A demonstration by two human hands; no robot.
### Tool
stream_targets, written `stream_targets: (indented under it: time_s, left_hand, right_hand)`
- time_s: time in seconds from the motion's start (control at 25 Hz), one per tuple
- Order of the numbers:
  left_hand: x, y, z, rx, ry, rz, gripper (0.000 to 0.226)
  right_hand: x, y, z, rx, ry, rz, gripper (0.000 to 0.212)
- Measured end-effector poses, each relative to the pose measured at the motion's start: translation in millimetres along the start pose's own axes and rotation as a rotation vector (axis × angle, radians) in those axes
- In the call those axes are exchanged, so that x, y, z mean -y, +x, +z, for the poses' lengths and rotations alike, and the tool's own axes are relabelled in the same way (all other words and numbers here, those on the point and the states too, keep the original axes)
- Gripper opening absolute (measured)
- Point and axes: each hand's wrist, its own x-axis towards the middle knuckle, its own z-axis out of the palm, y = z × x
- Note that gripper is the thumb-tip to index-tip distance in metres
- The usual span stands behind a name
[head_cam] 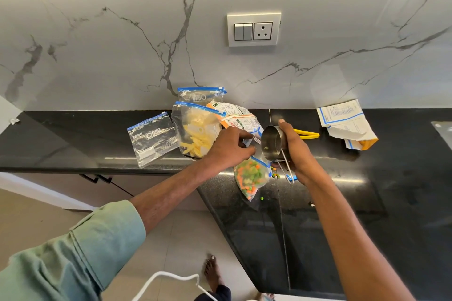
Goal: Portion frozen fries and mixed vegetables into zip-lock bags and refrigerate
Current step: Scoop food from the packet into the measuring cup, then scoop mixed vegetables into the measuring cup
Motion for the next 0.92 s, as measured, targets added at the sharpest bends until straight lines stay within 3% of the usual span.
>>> stream_targets:
  time_s: [0.16,0.28,0.44,0.52,0.68,0.8,0.92]
  left_hand:
    - [-1.1,-2.0,4.7,-0.005,-0.007,0.031,0.050]
    - [-0.8,-1.5,6.1,0.017,-0.033,0.048,0.057]
    - [1.2,0.1,7.4,0.032,-0.035,0.121,0.045]
    - [4.3,0.1,9.1,0.016,-0.004,0.139,0.041]
    - [12.1,3.8,4.4,0.049,0.050,0.172,0.055]
    - [19.1,7.7,-1.5,0.053,0.165,0.150,0.062]
    - [24.9,10.2,-3.6,0.036,0.235,0.142,0.054]
  right_hand:
    - [-1.5,-7.5,-3.0,0.058,0.111,0.012,0.046]
    - [-1.7,-7.0,-1.0,-0.005,0.041,-0.011,0.049]
    - [-18.8,5.1,12.1,-0.270,-0.741,-0.372,0.057]
    - [-20.0,6.5,19.6,-0.306,-0.892,-0.409,0.058]
    - [-11.8,12.4,15.4,-0.202,-0.628,-0.320,0.052]
    - [-12.8,13.2,-1.1,-0.115,-0.121,-0.181,0.055]
    - [-32.9,17.2,-19.4,0.008,0.337,0.013,0.062]
